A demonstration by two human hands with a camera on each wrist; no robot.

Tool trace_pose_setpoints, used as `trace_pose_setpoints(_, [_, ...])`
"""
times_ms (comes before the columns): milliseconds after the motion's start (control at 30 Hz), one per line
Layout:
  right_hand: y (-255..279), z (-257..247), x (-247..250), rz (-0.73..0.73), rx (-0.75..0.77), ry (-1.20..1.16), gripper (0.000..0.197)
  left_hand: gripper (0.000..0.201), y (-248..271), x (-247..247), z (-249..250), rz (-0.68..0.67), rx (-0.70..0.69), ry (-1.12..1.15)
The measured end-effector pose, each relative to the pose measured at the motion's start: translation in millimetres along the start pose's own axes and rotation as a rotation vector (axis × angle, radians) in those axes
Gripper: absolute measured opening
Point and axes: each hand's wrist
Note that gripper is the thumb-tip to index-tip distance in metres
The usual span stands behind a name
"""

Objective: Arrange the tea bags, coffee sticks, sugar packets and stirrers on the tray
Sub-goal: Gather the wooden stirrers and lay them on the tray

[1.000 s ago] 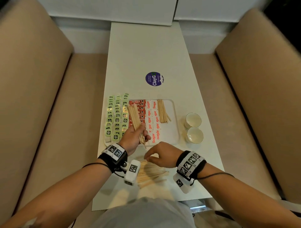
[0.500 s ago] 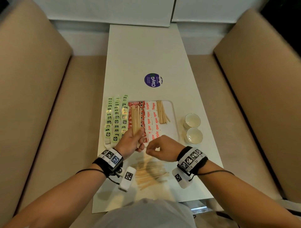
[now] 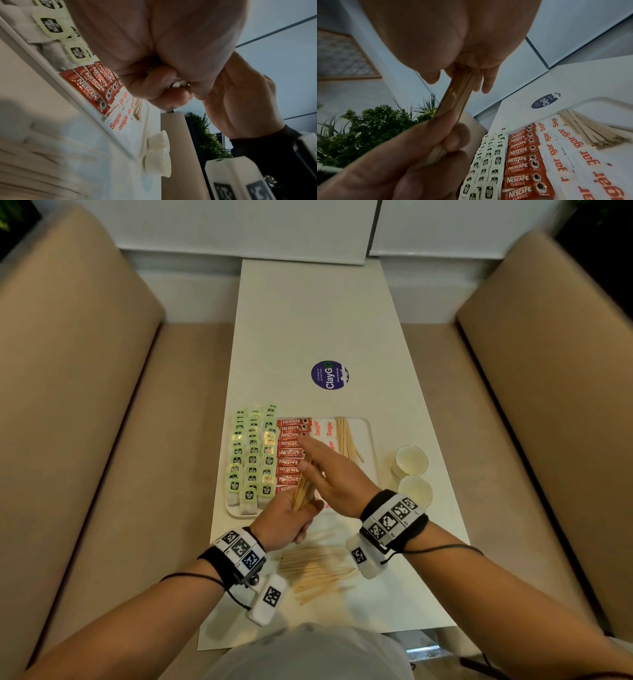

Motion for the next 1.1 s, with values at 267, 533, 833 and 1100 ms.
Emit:
trace_pose_setpoints(267, [-5,6,4,0.042,0.061,0.025,0.039,0.025,4,5,0,-0.010,0.016,-0.067])
trace_pose_setpoints(533, [-2,3,14,-0.158,0.121,0.269,0.047,0.021,-4,13,2,-0.015,-0.030,-0.391])
trace_pose_setpoints(833, [19,6,-16,-0.537,-0.011,0.447,0.026,0.019,-13,36,15,-0.141,-0.059,-0.905])
trace_pose_setpoints(1100, [34,14,-26,-0.317,-0.163,0.162,0.008,0.050,-13,48,13,0.053,-0.072,-0.346])
Point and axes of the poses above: each hand's wrist, its own y-axis away from the middle knuckle, its own x-axis out of the back of the hand, z = x × y, and after that the axes turned 8 degrees about x, right-handed
